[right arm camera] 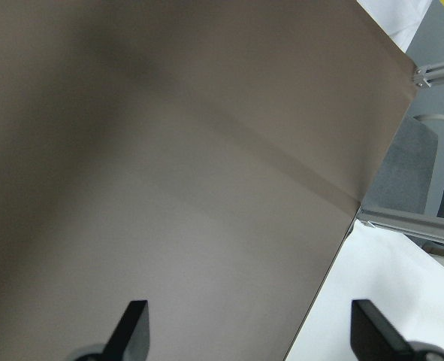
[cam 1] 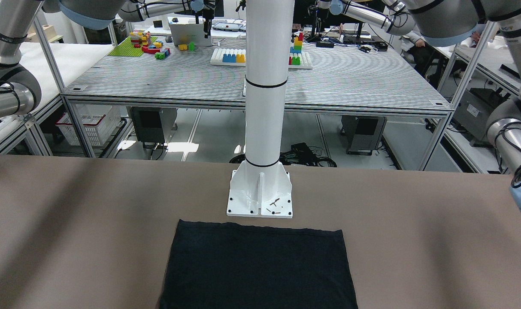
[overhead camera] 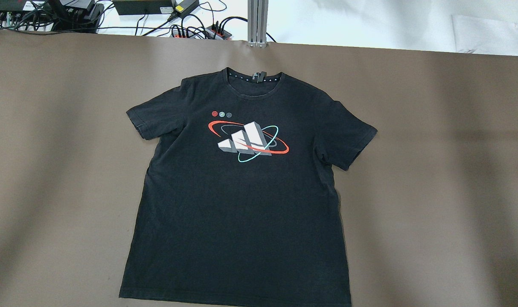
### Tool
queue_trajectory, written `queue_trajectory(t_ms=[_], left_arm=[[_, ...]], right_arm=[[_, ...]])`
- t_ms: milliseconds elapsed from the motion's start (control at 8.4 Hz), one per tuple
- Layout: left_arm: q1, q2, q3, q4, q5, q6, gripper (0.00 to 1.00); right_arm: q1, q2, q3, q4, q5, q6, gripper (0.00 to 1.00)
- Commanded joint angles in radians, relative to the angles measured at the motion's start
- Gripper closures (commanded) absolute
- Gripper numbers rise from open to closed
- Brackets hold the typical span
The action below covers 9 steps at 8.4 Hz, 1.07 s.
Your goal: Fold clothes
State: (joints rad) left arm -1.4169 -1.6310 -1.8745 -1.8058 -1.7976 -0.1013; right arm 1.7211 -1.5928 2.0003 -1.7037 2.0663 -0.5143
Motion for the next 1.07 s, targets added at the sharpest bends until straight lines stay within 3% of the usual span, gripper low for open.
queue_trajectory(t_ms=[0,952], left_arm=[[0.000,0.019,0.000,-0.007,0.001,0.009,0.06],[0.000,0.066,0.011,-0.052,0.000,-0.001,0.06]], right_arm=[[0.001,-0.001,0.000,-0.001,0.002,-0.001,0.06],[-0.006,-0.013,-0.006,-0.001,0.044,-0.004,0.06]])
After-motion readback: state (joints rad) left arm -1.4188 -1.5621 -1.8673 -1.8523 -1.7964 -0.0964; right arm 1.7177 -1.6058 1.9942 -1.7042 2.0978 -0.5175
